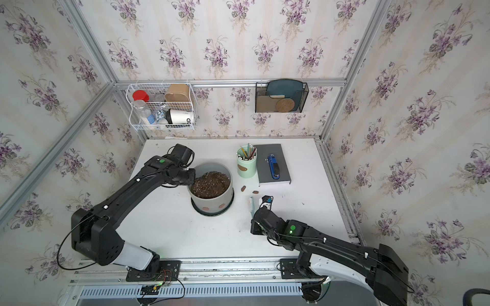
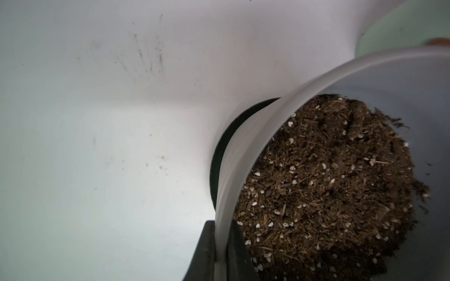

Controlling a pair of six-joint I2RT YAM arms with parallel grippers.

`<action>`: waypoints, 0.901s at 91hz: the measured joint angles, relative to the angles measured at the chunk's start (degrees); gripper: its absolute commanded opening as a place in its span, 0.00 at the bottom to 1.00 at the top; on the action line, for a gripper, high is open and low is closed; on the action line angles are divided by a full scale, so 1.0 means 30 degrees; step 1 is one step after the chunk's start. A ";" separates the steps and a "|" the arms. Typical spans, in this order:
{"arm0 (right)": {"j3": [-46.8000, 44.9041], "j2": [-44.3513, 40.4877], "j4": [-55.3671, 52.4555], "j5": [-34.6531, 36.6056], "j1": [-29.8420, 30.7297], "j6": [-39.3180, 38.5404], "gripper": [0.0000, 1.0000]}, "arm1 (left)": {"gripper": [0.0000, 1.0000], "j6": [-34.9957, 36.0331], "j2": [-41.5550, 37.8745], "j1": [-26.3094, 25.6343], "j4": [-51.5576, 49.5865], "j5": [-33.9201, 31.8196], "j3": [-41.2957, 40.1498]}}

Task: Scrub the dried mud off the ceramic pot
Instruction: Rotate the pot on the tray.

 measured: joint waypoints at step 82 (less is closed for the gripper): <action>0.0175 0.3089 0.3198 -0.1020 0.0175 0.0510 0.00 | 0.01 0.0138 0.0423 0.0073 0.0568 0.1399 -0.0372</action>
